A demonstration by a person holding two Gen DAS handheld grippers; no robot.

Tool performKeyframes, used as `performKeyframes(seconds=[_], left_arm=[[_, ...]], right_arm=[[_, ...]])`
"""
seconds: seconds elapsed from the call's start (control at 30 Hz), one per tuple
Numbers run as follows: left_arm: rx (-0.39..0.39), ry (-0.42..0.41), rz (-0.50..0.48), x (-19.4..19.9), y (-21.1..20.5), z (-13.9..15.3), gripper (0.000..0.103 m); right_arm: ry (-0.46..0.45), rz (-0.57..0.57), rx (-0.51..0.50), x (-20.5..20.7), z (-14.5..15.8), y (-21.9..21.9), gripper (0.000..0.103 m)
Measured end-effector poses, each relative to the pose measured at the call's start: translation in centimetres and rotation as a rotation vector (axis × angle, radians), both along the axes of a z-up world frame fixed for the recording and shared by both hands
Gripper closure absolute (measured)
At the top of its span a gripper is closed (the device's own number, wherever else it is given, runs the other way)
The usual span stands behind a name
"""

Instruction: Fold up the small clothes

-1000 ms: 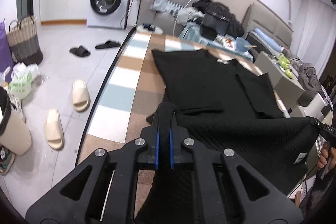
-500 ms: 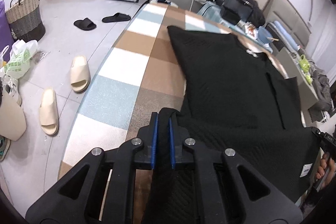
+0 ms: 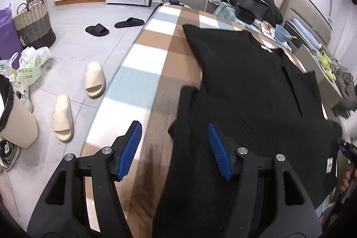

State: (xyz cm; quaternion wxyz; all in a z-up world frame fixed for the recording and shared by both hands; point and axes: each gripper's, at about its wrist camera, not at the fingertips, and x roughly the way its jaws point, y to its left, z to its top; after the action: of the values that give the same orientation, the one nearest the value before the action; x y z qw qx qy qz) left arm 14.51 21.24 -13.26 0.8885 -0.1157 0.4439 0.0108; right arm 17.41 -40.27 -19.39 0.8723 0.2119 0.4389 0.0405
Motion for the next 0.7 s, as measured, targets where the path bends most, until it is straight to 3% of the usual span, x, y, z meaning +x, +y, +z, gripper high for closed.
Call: performKeyframes(seconds=[0.13, 0.17, 0.2, 0.23, 0.27, 0.3, 0.33, 0.53, 0.7], left_arm=[[0.026, 0.014, -0.028, -1.0, -0.9, -0.3, 0.045], [0.035, 0.017, -0.038, -1.0, -1.1, -0.3, 0.054], [0.046, 0.015, -0.043, -1.2, -1.3, -0.3, 0.063], [0.052, 0.020, -0.048, -1.1, -1.3, -0.4, 0.086], [0.050, 0.023, -0.056, -1.1, -1.4, -0.4, 0.097], [0.038, 0.012, -0.057, -1.1, -1.4, -0.3, 0.097], [0.031, -0.014, -0.045, -1.3, -1.2, 0.0, 0.097], [-0.009, -0.133, -0.012, -2.0, -0.3, 2.9, 0.098], [0.004, -0.101, 0.009, 0.2, -0.3, 2.7, 0.098]], right_arm=[[-0.021, 0.038, -0.050, -1.1, -0.1, 0.9, 0.050], [-0.029, 0.043, -0.056, -1.1, 0.0, 1.0, 0.056], [-0.040, 0.047, -0.067, -1.1, 0.1, 1.2, 0.068], [-0.050, 0.054, -0.076, -1.0, 0.1, 1.4, 0.073], [-0.058, 0.062, -0.082, -0.9, 0.2, 1.5, 0.082], [-0.062, 0.067, -0.087, -0.8, 0.2, 1.6, 0.093], [-0.071, 0.071, -0.092, -0.7, 0.3, 1.7, 0.096], [-0.201, 0.098, -0.098, -1.7, 2.9, 1.7, 0.098], [-0.216, 0.048, -0.097, -0.6, 3.8, 1.2, 0.098]])
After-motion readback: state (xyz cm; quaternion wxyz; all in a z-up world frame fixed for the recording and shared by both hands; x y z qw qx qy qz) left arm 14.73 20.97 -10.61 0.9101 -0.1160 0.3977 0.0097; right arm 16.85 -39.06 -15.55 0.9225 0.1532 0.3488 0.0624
